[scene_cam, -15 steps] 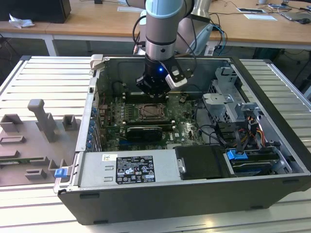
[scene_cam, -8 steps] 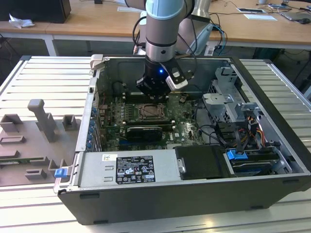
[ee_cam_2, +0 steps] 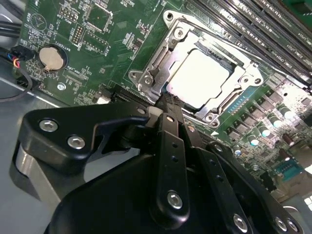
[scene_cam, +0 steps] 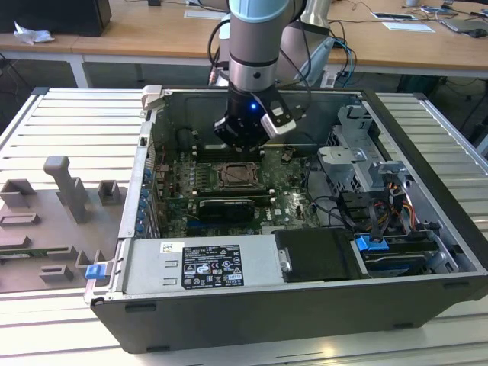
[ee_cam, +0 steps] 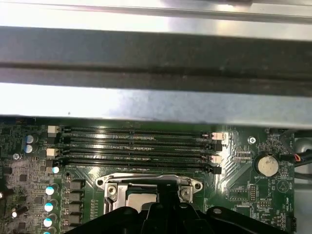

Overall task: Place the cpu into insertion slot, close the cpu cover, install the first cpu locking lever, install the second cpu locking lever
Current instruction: 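Install the second cpu locking lever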

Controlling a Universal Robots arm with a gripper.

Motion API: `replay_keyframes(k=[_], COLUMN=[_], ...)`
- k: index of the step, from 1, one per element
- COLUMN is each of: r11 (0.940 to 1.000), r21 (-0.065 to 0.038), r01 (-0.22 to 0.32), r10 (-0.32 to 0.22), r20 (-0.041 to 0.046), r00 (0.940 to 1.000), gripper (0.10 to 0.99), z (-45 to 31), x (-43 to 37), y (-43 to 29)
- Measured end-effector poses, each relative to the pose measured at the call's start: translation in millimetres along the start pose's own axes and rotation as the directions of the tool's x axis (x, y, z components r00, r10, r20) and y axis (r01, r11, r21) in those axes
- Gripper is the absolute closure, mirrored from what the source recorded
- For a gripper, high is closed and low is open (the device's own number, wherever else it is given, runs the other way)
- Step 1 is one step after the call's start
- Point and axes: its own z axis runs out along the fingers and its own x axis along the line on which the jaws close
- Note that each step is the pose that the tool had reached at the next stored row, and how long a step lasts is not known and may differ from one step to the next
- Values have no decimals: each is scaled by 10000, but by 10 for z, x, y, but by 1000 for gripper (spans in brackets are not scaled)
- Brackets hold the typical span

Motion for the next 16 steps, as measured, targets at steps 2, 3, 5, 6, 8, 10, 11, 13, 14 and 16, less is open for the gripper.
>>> replay_keyframes(k=[2,3,5,6,8,10,11,13,14,16], r11=[10000,10000,10000,10000,10000,10000,10000,10000,10000,10000], r21=[1,2,1,2,2,4,3,2,1,3], r01=[-3,-3,-2,-3,-3,-4,-3,-3,-2,-1], r10=[3,3,2,3,3,4,3,3,2,1], r20=[-1,-1,0,-1,-1,-1,-1,-1,0,-1], r00=[10000,10000,10000,10000,10000,10000,10000,10000,10000,10000], gripper=[980,980,980,980,980,980,980,980,980,980], z=[-1,-2,-4,-5,-5,-17,-46,-89,-92,-93], x=[2,2,3,4,4,5,4,3,3,3], y=[-17,-30,-56,-69,-81,-86,-85,-82,-83,-90])
